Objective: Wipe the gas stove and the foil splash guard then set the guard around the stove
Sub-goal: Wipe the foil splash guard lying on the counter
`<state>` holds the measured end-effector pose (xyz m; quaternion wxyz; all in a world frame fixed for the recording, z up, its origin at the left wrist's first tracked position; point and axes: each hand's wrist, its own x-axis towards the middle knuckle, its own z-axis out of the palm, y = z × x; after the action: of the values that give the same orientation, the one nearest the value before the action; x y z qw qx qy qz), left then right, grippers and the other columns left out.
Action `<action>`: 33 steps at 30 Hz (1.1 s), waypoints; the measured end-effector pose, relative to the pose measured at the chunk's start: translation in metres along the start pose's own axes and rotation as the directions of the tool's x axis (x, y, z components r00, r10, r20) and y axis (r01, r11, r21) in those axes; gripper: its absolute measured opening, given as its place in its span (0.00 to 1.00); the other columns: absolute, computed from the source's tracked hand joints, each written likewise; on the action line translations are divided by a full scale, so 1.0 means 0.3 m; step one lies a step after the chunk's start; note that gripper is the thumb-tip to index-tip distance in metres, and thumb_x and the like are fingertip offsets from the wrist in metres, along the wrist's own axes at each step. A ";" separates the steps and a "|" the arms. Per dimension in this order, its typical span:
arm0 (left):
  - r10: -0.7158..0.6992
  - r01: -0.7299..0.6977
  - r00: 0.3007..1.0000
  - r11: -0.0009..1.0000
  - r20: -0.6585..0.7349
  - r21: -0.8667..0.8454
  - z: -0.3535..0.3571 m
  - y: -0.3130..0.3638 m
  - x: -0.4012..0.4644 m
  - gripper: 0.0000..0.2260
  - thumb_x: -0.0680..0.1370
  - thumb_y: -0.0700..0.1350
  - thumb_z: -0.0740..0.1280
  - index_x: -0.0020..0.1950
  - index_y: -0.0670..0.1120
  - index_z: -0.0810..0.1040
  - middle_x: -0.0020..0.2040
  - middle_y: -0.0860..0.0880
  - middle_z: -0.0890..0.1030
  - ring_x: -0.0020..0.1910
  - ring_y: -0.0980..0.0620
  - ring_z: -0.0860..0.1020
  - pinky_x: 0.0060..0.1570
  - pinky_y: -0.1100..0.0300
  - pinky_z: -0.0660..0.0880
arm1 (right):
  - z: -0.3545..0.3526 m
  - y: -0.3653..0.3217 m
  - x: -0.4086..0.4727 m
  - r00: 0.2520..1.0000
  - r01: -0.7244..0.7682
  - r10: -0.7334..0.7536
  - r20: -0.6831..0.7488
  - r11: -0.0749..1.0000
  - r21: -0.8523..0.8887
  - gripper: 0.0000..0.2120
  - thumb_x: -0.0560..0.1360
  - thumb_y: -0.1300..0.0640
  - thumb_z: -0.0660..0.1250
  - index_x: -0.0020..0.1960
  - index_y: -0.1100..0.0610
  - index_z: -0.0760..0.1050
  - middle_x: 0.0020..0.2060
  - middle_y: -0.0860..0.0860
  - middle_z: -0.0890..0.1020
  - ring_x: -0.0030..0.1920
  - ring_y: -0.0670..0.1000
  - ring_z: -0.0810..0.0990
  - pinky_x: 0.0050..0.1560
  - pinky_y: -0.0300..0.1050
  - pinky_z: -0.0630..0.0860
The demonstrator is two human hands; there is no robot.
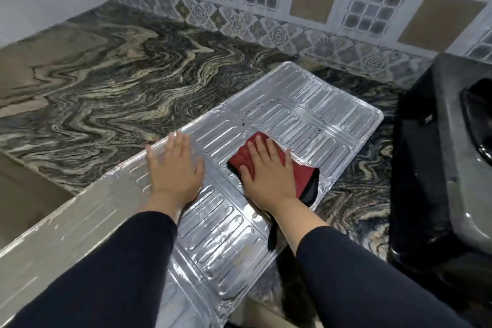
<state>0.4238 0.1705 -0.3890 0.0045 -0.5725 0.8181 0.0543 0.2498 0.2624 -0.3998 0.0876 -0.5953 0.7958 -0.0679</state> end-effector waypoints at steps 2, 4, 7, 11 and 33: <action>0.058 -0.058 0.998 0.996 0.004 -0.065 0.012 0.121 0.039 0.28 0.81 0.55 0.43 0.78 0.43 0.45 0.80 0.47 0.45 0.78 0.50 0.42 0.74 0.38 0.40 | -0.008 0.012 0.002 1.000 0.013 -0.013 0.009 1.000 0.000 0.28 0.80 0.42 0.42 0.77 0.49 0.42 0.78 0.47 0.42 0.77 0.49 0.38 0.74 0.59 0.36; 0.098 -0.096 0.995 0.990 0.016 -0.106 0.025 0.222 0.072 0.27 0.81 0.54 0.42 0.78 0.44 0.45 0.80 0.48 0.45 0.78 0.51 0.41 0.74 0.39 0.38 | -0.012 0.018 0.000 1.000 0.025 -0.025 0.010 1.000 0.012 0.27 0.80 0.44 0.42 0.77 0.49 0.43 0.78 0.46 0.43 0.77 0.48 0.39 0.75 0.57 0.36; 0.080 -0.079 0.997 0.985 -0.001 -0.152 0.056 0.272 0.094 0.28 0.81 0.56 0.39 0.78 0.45 0.45 0.80 0.50 0.46 0.78 0.53 0.41 0.73 0.41 0.34 | -0.015 0.033 -0.002 0.998 0.055 -0.055 0.005 0.998 0.028 0.27 0.80 0.43 0.41 0.77 0.47 0.44 0.78 0.45 0.44 0.77 0.47 0.39 0.75 0.56 0.36; 0.088 -0.093 0.995 0.986 -0.043 -0.137 0.082 0.257 0.098 0.31 0.79 0.60 0.37 0.78 0.45 0.46 0.80 0.50 0.46 0.78 0.54 0.42 0.72 0.43 0.33 | -0.053 0.146 0.062 0.996 0.085 -0.086 0.011 0.996 0.018 0.27 0.79 0.40 0.43 0.77 0.43 0.45 0.77 0.43 0.45 0.77 0.45 0.40 0.75 0.60 0.38; 0.041 -0.045 0.998 0.995 -0.043 -0.085 0.082 0.277 0.106 0.31 0.77 0.58 0.36 0.78 0.45 0.43 0.79 0.50 0.41 0.77 0.53 0.38 0.73 0.42 0.35 | -0.120 0.342 0.398 0.989 -0.132 0.135 -0.055 0.990 0.050 0.26 0.81 0.46 0.40 0.77 0.51 0.47 0.78 0.48 0.48 0.77 0.48 0.45 0.76 0.53 0.41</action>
<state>0.3336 0.1710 -0.4088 -0.0381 -0.5555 0.8270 0.0779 0.1131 0.1769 -0.3936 0.0823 -0.5362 0.8344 -0.0976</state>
